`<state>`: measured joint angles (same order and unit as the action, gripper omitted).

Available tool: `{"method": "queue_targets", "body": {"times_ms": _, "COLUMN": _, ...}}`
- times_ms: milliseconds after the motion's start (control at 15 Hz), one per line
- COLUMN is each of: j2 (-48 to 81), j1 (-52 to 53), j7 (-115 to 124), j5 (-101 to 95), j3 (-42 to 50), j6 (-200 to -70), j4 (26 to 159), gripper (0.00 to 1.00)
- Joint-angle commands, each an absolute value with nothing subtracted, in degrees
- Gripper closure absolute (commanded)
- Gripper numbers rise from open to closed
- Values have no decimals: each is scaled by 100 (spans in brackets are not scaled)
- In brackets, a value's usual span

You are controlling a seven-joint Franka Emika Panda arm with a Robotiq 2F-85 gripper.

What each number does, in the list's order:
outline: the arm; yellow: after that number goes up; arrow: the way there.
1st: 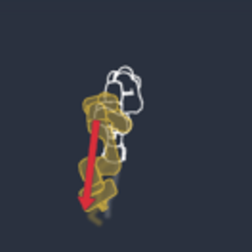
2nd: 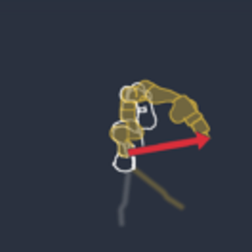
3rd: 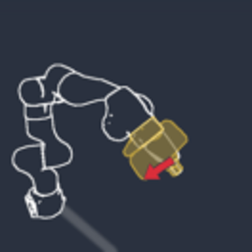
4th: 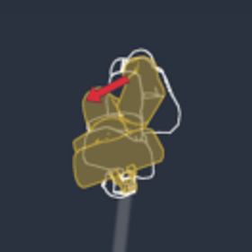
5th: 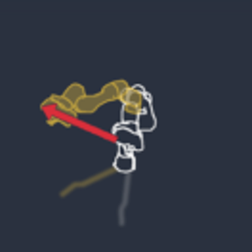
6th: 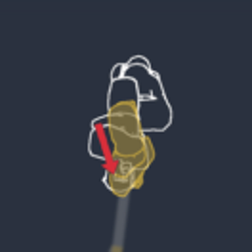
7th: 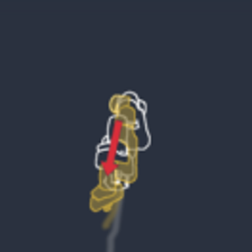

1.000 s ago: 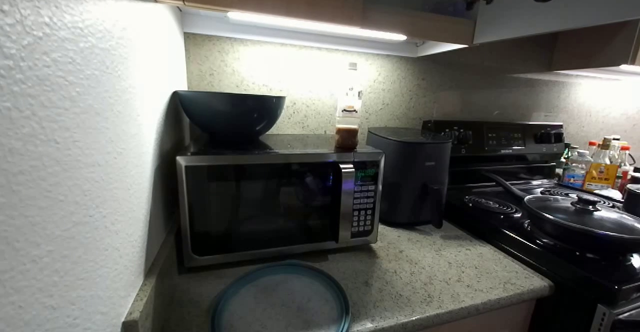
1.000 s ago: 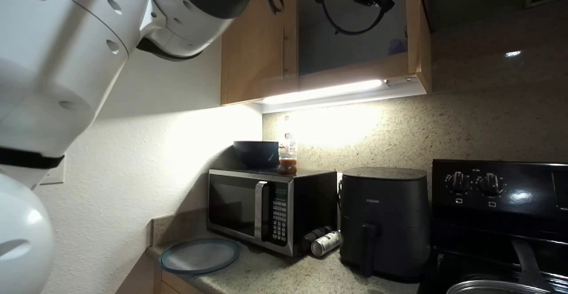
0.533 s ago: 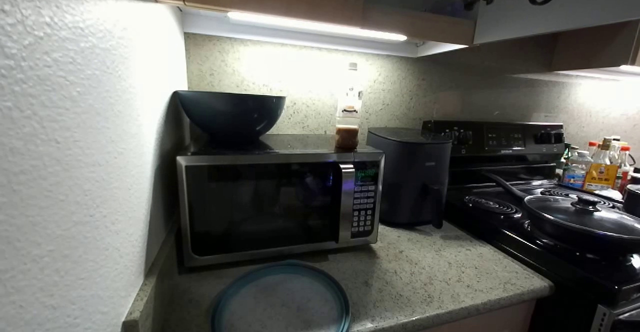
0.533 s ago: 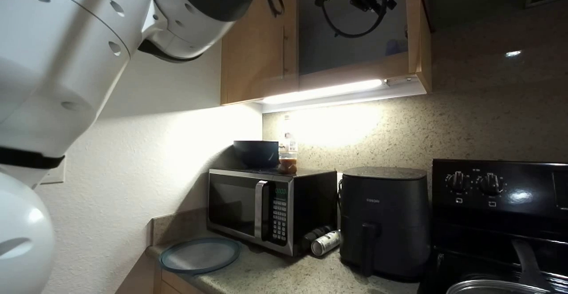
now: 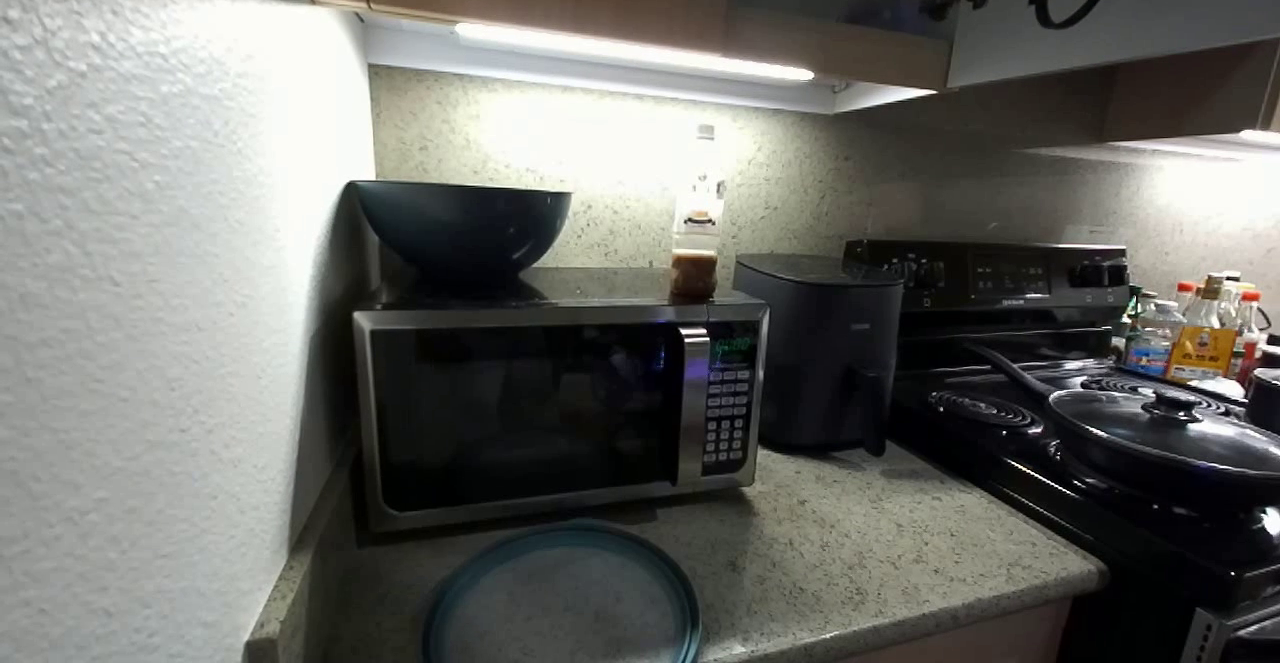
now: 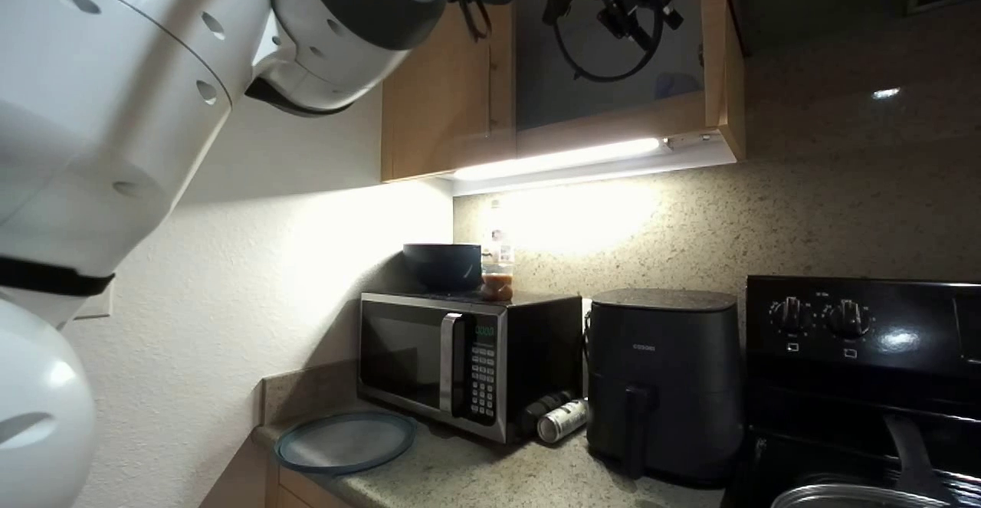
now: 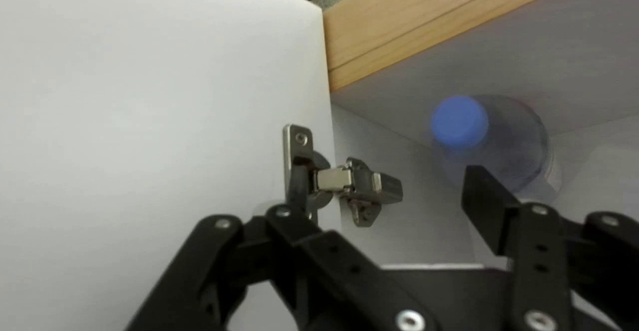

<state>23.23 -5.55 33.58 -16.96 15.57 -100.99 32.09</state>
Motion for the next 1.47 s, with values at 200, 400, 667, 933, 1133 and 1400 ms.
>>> {"method": "queue_targets", "body": {"times_ms": 200, "j2": 2623, "j1": -930, "j7": 2996, "j5": -812, "j3": 1254, "j6": -10154, "j4": 3206, "gripper": 0}}
{"method": "queue_targets", "body": {"times_ms": 400, "j2": 2681, "j1": -855, "j7": 3139, "j5": -931, "j3": 1338, "j6": -10258, "j4": 3205, "gripper": 0}}
{"method": "queue_targets", "body": {"times_ms": 667, "j2": 2744, "j1": -925, "j7": 2949, "j5": -856, "j3": 1291, "j6": -10457, "j4": 3172, "gripper": 0}}
{"method": "queue_targets", "body": {"times_ms": 933, "j2": 2714, "j1": -1017, "j7": 2060, "j5": -740, "j3": 1112, "j6": -10481, "j4": 3207, "gripper": 0}}
{"method": "queue_targets", "body": {"times_ms": 1133, "j2": 2745, "j1": -922, "j7": 2282, "j5": -898, "j3": 1193, "j6": -10406, "j4": 3189, "gripper": 0}}
{"method": "queue_targets", "body": {"times_ms": 1400, "j2": 2748, "j1": -915, "j7": 2279, "j5": -902, "j3": 1193, "j6": -10377, "j4": 3187, "gripper": 0}}
